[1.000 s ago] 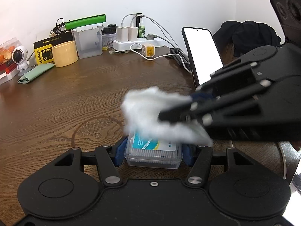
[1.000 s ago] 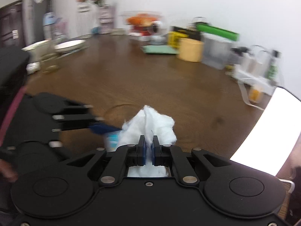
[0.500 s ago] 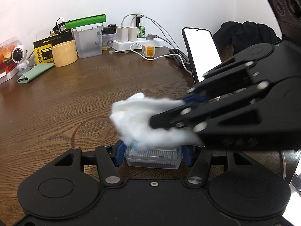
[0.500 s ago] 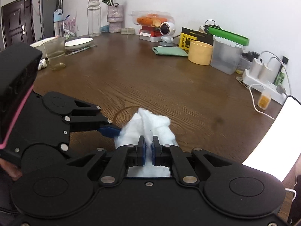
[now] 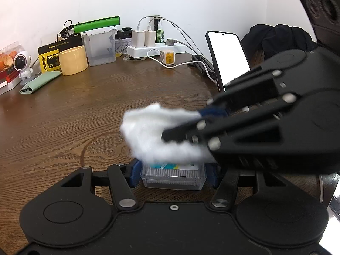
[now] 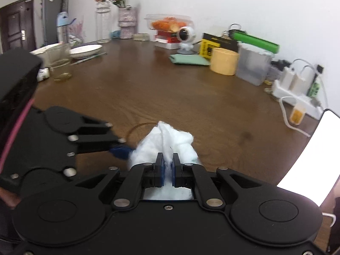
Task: Clean container
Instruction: 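Continue rubbing the cotton over the box lid with the right tool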
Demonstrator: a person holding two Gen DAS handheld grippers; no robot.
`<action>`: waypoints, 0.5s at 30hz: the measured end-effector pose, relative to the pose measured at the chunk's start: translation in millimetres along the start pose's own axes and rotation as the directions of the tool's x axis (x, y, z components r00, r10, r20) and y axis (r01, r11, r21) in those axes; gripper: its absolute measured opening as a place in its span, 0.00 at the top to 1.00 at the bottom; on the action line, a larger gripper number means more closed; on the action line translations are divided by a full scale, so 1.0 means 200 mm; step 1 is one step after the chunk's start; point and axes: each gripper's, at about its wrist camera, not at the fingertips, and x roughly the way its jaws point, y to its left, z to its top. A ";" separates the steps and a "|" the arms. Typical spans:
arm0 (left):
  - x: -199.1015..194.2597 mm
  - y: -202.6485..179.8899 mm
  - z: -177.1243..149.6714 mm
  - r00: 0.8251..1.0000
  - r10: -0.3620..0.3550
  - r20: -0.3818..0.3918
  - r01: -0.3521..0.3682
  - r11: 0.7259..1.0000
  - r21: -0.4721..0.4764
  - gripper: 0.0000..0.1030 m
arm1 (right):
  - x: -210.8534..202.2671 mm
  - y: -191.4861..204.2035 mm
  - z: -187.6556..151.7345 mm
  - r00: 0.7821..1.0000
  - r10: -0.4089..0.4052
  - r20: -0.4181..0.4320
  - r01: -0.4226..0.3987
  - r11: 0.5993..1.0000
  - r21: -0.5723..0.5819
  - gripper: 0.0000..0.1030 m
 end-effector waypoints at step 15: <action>0.01 0.01 0.00 1.000 0.002 0.000 -0.002 1.000 0.002 0.45 | -0.01 -0.06 -0.03 1.000 -0.029 0.011 0.028 0.999 0.039 0.93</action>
